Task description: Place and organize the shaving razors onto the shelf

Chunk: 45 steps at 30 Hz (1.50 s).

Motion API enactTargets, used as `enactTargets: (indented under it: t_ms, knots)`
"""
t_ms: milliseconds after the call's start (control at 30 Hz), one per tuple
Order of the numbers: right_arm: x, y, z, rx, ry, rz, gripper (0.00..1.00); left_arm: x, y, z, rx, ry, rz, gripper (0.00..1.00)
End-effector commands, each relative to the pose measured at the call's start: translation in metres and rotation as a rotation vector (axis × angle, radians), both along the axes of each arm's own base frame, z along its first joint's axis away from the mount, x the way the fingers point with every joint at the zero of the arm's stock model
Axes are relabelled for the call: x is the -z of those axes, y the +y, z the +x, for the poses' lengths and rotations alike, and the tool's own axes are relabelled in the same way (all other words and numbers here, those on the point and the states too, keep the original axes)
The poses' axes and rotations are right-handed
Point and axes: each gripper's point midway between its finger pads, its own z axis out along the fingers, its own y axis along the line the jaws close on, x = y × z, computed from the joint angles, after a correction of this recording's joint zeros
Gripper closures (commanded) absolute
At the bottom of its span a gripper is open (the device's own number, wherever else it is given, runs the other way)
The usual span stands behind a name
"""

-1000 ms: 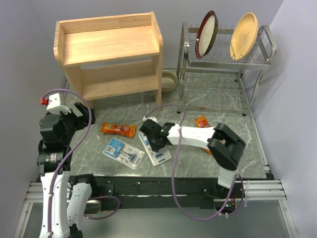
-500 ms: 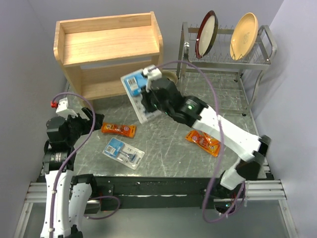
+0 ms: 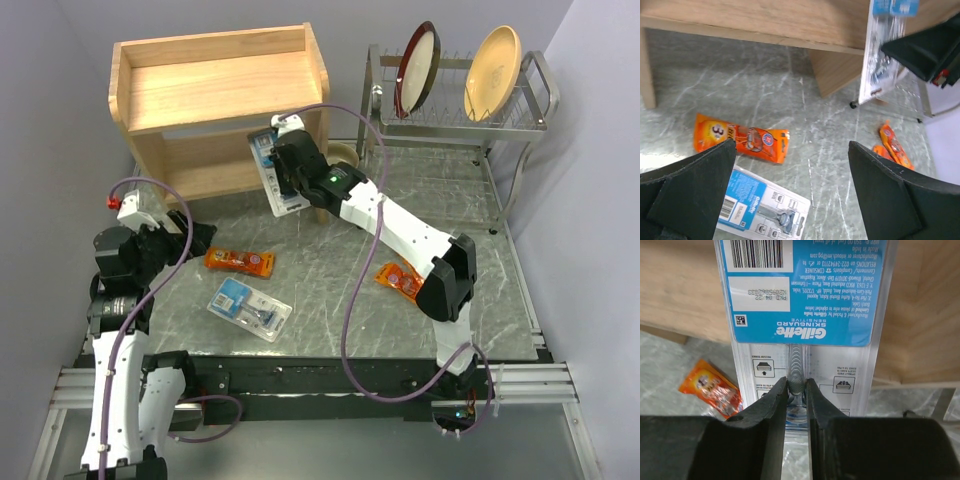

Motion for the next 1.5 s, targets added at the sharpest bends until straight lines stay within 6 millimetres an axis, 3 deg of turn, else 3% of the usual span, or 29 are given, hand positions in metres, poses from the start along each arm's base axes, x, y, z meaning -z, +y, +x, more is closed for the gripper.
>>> enactTargets:
  t_ms: [0, 67, 100, 200, 333, 400, 433, 500, 600, 767, 867, 933, 967, 1000, 1033, 1067, 1133, 1167, 1200, 1233, 1267, 1300, 1333, 1367, 1400, 1467]
  knots:
    - [-0.065, 0.007, 0.02, 0.045, -0.152, 0.132, 1.0, -0.011, -0.012, 0.003, 0.078, -0.046, -0.025, 0.01]
    - [-0.06, 0.01, 0.03, 0.067, -0.169, 0.124, 1.0, -0.009, -0.014, 0.003, 0.09, -0.04, -0.032, 0.01]
    - [-0.068, 0.012, 0.033, 0.072, -0.185, 0.135, 1.0, -0.009, -0.015, 0.003, 0.094, -0.041, -0.034, 0.01]
    - [-0.051, 0.02, 0.046, 0.094, -0.196, 0.108, 1.0, -0.007, -0.016, 0.004, 0.101, -0.036, -0.044, 0.01]
    - [-0.042, 0.017, 0.06, 0.154, -0.229, 0.073, 0.99, -0.01, -0.018, 0.003, 0.104, -0.046, -0.054, 0.01]
    - [-0.036, 0.012, 0.066, 0.189, -0.241, 0.047, 0.86, -0.01, -0.017, 0.002, 0.101, -0.049, -0.048, 0.01]
    - [-0.035, 0.012, 0.067, 0.195, -0.25, 0.041, 0.59, -0.01, -0.017, 0.001, 0.098, -0.05, -0.047, 0.01]
    - [-0.028, 0.011, 0.069, 0.196, -0.251, 0.02, 0.35, -0.007, -0.016, 0.0, 0.096, -0.046, -0.042, 0.01]
    - [-0.024, 0.013, 0.069, 0.18, -0.247, 0.009, 0.27, -0.006, -0.015, -0.001, 0.09, -0.048, -0.041, 0.01]
    - [-0.032, 0.013, 0.065, 0.176, -0.252, 0.027, 0.27, -0.007, -0.014, 0.0, 0.084, -0.053, -0.04, 0.01]
    - [-0.045, 0.013, 0.058, 0.152, -0.251, 0.048, 0.27, -0.01, -0.014, 0.0, 0.088, -0.061, -0.036, 0.01]
    - [-0.057, 0.013, 0.044, 0.093, -0.238, 0.07, 0.27, -0.009, -0.016, -0.001, 0.104, -0.061, -0.029, 0.0]
    - [-0.047, 0.012, 0.037, 0.069, -0.209, 0.055, 0.27, -0.008, -0.016, -0.001, 0.111, -0.062, -0.026, 0.01]
    - [-0.059, 0.006, 0.026, 0.048, -0.207, 0.072, 0.27, -0.007, -0.019, -0.001, 0.133, -0.065, -0.02, 0.0]
    - [-0.057, 0.003, 0.018, 0.02, -0.191, 0.058, 0.27, -0.008, -0.023, -0.001, 0.159, -0.079, -0.016, 0.05]
    - [-0.034, 0.002, 0.008, -0.022, -0.148, 0.024, 0.28, -0.009, -0.029, -0.002, 0.198, -0.087, -0.017, 0.09]
    - [-0.057, -0.013, -0.008, -0.059, -0.204, 0.049, 0.28, -0.011, -0.034, 0.001, 0.229, -0.099, 0.003, 0.22]
    - [-0.024, -0.017, -0.019, -0.111, -0.162, 0.006, 0.26, -0.011, -0.038, 0.001, 0.252, -0.103, 0.009, 0.25]
    - [-0.056, -0.026, -0.03, -0.154, -0.262, 0.034, 0.23, -0.013, -0.039, 0.002, 0.265, -0.111, 0.028, 0.28]
    - [-0.055, -0.031, -0.037, -0.182, -0.283, 0.023, 0.26, -0.011, -0.042, 0.003, 0.279, -0.1, 0.032, 0.41]
    - [-0.034, -0.037, -0.046, -0.226, -0.267, -0.016, 0.34, -0.008, -0.046, 0.002, 0.301, -0.091, 0.035, 0.52]
    - [-0.045, -0.041, -0.057, -0.288, -0.307, -0.024, 0.6, -0.009, -0.047, 0.002, 0.314, -0.092, 0.042, 0.62]
    - [-0.043, -0.044, -0.061, -0.312, -0.307, -0.034, 0.73, -0.007, -0.048, 0.003, 0.319, -0.086, 0.043, 0.84]
    - [-0.036, -0.047, -0.064, -0.34, -0.295, -0.049, 0.85, -0.006, -0.049, 0.002, 0.322, -0.08, 0.044, 0.95]
    - [-0.026, -0.048, -0.07, -0.407, -0.268, -0.083, 1.0, -0.005, -0.047, 0.003, 0.31, -0.075, 0.051, 0.99]
    - [-0.012, -0.047, -0.067, -0.425, -0.231, -0.136, 1.0, -0.003, -0.044, 0.002, 0.298, -0.069, 0.062, 0.99]
